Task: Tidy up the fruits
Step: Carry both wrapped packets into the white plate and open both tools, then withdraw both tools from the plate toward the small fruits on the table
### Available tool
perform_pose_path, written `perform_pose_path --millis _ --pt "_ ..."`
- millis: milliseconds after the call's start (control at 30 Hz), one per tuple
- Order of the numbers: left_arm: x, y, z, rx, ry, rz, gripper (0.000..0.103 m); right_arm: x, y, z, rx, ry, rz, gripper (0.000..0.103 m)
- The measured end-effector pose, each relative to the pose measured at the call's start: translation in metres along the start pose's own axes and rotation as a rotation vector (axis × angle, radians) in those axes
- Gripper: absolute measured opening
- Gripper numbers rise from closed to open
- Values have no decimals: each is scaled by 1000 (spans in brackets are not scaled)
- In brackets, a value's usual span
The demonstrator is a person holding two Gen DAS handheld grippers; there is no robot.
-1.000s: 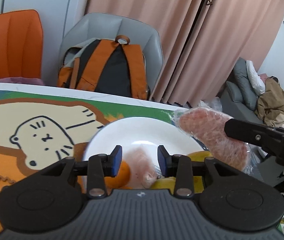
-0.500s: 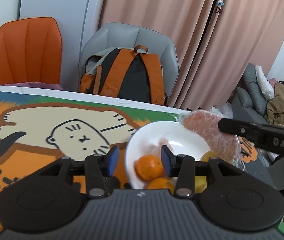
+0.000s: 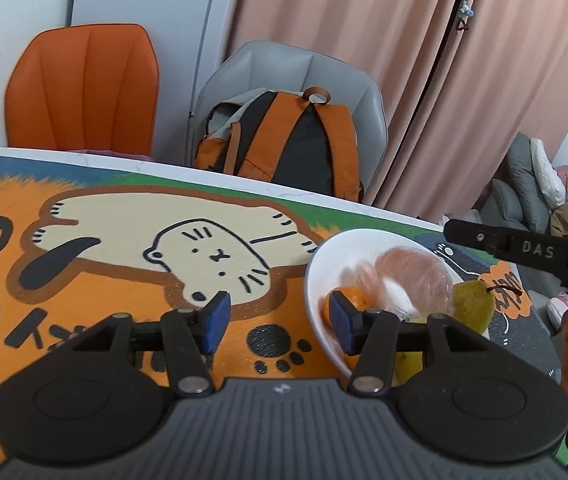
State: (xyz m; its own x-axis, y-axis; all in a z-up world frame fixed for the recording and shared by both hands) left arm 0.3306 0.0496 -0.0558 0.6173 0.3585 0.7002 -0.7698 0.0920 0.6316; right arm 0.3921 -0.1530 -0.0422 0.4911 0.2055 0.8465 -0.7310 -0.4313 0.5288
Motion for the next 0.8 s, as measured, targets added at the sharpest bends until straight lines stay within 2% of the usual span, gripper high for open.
perform_pose_path --millis 100,233,400,600,700,800 --pt "-3 4 -3 0 1 -1 55 0 5 -2 2 11 -6 29" --pt "-10 8 -5 5 6 -15 58 -5 14 -3 4 7 -18 44" --pt "-15 16 -6 7 17 -18 59 -12 23 -2 27 -16 -37 46" --pt "-22 29 -3 5 6 -12 69 -20 39 -4 41 -32 -42 59" --pt "-26 36 -2 12 1 -6 73 -24 47 -4 49 -42 -41 66" --pt "-28 42 -1 17 3 -3 78 -28 56 -4 55 -47 -35 79"
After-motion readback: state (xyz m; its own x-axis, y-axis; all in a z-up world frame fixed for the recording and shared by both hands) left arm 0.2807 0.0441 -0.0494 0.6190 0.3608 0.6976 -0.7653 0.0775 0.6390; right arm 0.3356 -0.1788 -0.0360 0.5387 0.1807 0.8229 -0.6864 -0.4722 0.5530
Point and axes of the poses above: each gripper's, at about its wrist camera, not at the fingertips, and y roughly against the way its jaws point, z to its right, x to its top, the point moved 4 cm from there along -y, roughly the way its jaws point, and after that the axes turned 8 degrees about y, right-handed, at the moved point
